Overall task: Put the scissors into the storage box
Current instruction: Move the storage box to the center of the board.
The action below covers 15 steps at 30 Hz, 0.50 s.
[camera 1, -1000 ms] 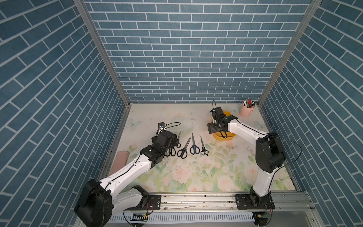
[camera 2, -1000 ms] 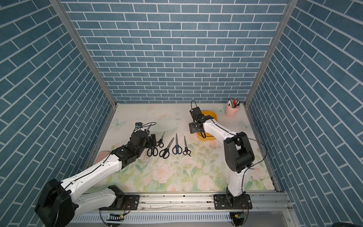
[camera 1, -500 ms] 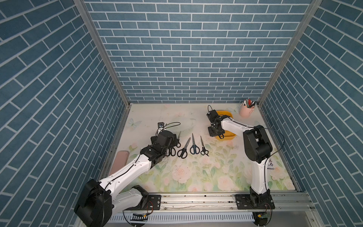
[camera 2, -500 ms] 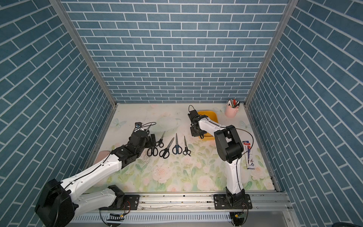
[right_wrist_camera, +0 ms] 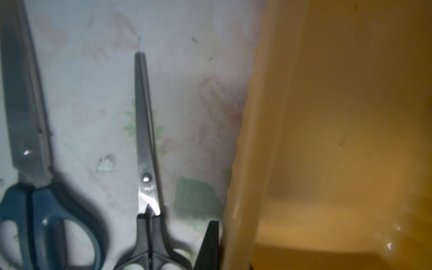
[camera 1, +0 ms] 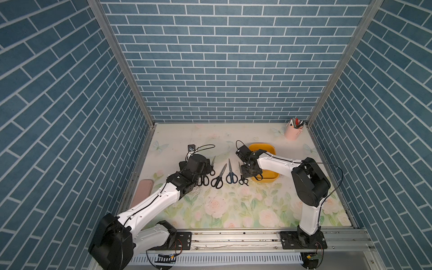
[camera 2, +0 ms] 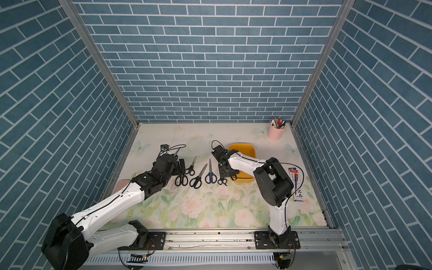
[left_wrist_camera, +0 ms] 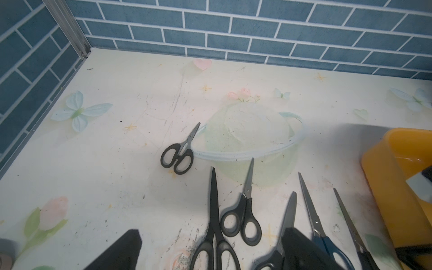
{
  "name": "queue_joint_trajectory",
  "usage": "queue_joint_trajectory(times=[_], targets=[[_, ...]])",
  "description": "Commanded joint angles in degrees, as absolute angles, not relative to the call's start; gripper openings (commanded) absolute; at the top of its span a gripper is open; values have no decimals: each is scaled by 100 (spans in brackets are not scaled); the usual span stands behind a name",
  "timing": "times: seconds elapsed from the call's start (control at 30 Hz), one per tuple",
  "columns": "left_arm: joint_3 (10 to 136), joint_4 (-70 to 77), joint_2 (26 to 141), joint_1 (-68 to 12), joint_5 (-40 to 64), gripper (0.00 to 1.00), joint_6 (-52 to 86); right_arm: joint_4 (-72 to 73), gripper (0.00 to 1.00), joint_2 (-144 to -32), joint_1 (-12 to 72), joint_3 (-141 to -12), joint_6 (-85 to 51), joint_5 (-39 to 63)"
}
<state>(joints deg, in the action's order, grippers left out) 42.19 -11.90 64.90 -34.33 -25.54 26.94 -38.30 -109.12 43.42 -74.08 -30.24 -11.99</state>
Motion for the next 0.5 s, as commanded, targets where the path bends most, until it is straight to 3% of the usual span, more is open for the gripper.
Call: queue_joint_trajectory(times=[0.0, 0.2, 0.27, 0.4, 0.47], targets=[[4195, -1416, 6316, -3437, -2763, 100, 2575, -4163, 0, -10718, 4392, -7215, -3248, -1020], [4107, -1409, 6259, -3429, -2900, 100, 2542, -4095, 2, -10638, 4403, -6987, -3035, -1030], [4124, -1427, 6304, -3430, -2925, 100, 2545, -4079, 22, -10635, 4403, -6977, -3016, -1022], [4174, -1505, 6375, -3419, -2930, 100, 2556, -4180, 40, -10575, 4413, -7109, -2968, -1116], [4221, -1575, 6385, -3412, -2965, 100, 2583, -4326, 42, -10547, 4412, -7237, -2890, -1204]])
